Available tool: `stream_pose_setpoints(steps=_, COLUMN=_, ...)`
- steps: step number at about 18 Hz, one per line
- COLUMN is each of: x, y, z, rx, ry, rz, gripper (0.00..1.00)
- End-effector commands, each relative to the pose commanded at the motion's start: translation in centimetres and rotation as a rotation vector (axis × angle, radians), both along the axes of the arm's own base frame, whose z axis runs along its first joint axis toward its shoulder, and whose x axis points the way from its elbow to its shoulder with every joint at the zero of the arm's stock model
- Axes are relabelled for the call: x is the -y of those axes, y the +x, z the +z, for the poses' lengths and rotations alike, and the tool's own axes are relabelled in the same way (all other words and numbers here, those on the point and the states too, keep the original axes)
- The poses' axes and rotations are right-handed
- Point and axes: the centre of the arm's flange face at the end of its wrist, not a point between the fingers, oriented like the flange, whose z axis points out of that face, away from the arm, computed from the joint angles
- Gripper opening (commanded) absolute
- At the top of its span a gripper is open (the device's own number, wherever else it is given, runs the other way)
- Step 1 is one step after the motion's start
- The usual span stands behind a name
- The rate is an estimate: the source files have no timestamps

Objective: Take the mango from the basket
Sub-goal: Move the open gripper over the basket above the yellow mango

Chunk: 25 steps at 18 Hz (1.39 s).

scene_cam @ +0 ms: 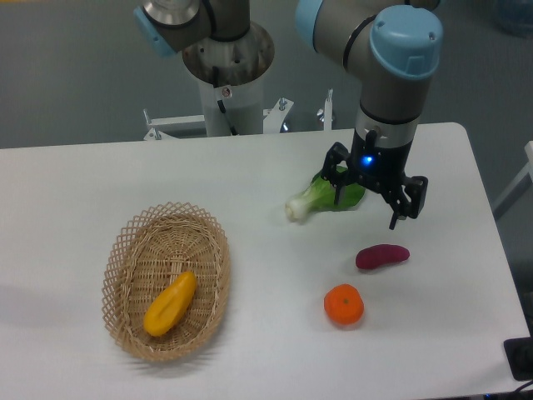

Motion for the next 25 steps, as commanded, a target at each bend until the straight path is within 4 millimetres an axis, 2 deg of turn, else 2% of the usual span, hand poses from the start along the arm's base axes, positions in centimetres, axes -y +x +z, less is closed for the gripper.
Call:
stream_pose_setpoints(steps=5, x=-0.3, y=1.5, z=0.5, rx=0.012, ry=0.019, rz=0.017, gripper=1.0)
stream_pose_setpoints(steps=7, x=-0.9, y=2.7, z=0.7, rx=0.033, ry=0.041, rz=0.059, gripper=1.0)
stream_pose_setpoints(steps=11, x=-3.2, y=5.7, z=0.2, rx=0.067, ry=0.058, rz=0.089, gripper=1.0)
stream_pose_setpoints(steps=14, x=-6.9, y=9.0, z=-0.1, rx=0.071, ry=0.094, rz=0.164, gripper=1.0)
stream_pose_setpoints(steps=17, x=-10.3, y=11.4, z=-1.5, rx=0.093, ry=0.126, rz=0.245, gripper=1.0)
stream_pose_setpoints(steps=18, x=-11.7, y=12.8, z=-2.2, rx=0.103, ry=0.133, rz=0.254, gripper=1.0)
stream_pose_setpoints(steps=20, x=-13.9, y=15.4, z=-4.7, rx=0.133, ry=0.114, rz=0.261, gripper=1.0)
stream_pose_setpoints(steps=25, x=-16.9, y=20.9, z=-9.4, rx=0.167, ry=0.079, rz=0.243, gripper=1.0)
